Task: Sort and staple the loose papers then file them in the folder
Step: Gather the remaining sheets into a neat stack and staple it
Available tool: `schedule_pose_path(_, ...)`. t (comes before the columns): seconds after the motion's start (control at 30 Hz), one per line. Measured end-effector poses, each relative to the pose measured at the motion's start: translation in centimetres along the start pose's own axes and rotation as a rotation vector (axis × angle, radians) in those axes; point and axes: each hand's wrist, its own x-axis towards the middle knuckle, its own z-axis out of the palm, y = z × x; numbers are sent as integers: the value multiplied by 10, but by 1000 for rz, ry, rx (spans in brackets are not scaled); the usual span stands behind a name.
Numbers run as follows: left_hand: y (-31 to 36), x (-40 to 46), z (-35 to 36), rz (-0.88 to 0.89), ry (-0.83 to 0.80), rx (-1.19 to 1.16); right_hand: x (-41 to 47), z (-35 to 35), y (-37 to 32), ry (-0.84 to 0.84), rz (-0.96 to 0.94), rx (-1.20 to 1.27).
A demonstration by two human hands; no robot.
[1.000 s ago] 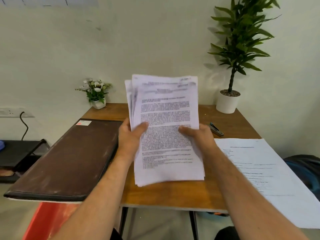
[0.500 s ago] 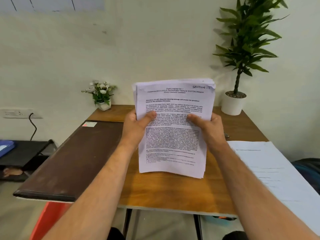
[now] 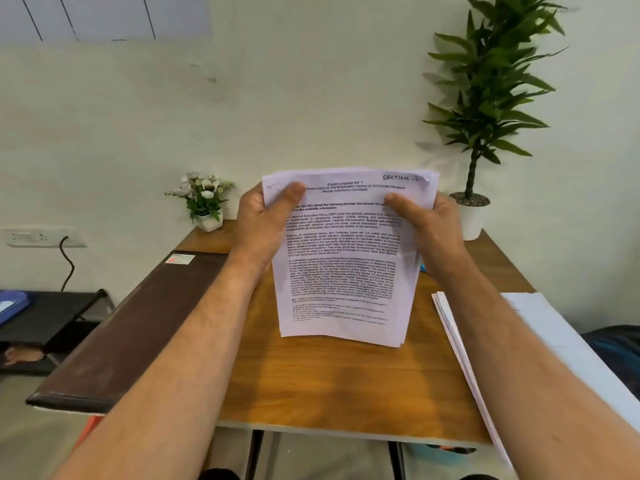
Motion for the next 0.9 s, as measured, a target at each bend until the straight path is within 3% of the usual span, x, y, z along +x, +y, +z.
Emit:
schedule_pose_path(0.17,11,4,7,-10,-40,-52,3,-2,-8,-20,-66,-92)
schedule_pose_path(0.33,12,4,10,-76,78,-98,-1,9,-13,-37,-21,-116)
schedule_pose_path(0.47,25,11,11,-46,50,-229,5,9,-25,-9,-67,-78)
schedule_pose_path(0.6,7,6,7,-30,-20,-65,4,8,-13,-36,20,-70)
schedule_pose_path(0.8,-1,-1,5,190,-6,138,0,4,-1,-29,88,-82)
schedule_pose_path(0.9,0,4,5,183,4,116,0,2,-2,-30,72,-70)
